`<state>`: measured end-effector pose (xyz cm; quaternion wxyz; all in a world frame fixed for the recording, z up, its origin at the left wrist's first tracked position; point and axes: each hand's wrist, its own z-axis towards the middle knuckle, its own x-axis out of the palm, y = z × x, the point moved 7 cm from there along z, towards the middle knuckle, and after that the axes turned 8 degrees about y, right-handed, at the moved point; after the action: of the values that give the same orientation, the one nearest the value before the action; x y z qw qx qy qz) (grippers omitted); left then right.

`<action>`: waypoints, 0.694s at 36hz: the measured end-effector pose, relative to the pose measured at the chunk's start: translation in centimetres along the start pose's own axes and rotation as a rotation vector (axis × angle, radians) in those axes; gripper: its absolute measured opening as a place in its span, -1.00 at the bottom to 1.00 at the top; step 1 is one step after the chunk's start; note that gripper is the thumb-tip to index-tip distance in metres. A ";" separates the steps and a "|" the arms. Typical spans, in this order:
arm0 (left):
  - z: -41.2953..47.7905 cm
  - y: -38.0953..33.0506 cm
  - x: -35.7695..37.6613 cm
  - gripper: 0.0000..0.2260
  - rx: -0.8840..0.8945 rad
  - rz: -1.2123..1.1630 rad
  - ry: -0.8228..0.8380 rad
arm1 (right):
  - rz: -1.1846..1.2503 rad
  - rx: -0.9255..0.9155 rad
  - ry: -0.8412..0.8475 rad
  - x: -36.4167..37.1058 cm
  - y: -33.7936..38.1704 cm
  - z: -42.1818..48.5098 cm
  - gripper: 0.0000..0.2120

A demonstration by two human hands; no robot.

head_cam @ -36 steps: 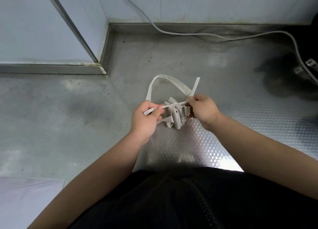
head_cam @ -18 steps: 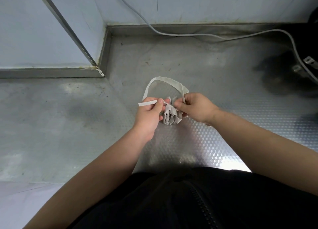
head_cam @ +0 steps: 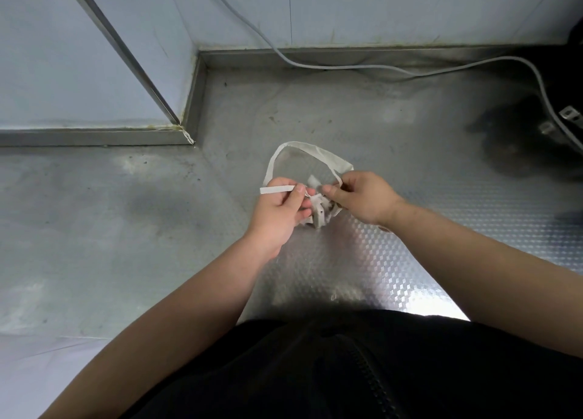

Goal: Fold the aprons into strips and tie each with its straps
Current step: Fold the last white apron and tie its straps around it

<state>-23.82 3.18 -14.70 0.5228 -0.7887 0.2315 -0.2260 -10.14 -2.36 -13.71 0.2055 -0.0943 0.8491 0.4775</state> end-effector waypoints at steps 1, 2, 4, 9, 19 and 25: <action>0.0 0.0 0.1 -0.85 -0.002 0.008 0.005 | 0.029 0.000 -0.028 0.0 0.1 0.0 -0.61; 0.1 0.0 0.0 -0.84 -0.003 0.012 0.002 | 0.073 0.002 -0.045 0.0 0.0 0.0 -0.63; 0.2 0.1 -0.3 -0.83 -0.015 -0.020 -0.018 | 0.124 0.028 -0.047 0.4 -0.2 0.1 -0.71; 0.2 0.4 -0.3 -0.79 -0.048 -0.123 -0.026 | 0.128 0.101 -0.013 0.2 0.0 0.4 -0.73; 0.8 -1.1 -0.9 -0.84 -0.025 0.259 0.009 | 0.141 0.014 -0.003 0.3 1.4 0.0 -0.70; 0.8 -1.3 -0.9 -0.82 -0.018 0.257 -0.031 | -0.119 -0.142 0.034 0.7 2.4 -1.0 -0.73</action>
<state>-23.89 4.71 -13.86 0.5439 -0.7605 0.3247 -0.1428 -11.87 -1.91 -11.66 0.2120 -0.1669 0.8092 0.5219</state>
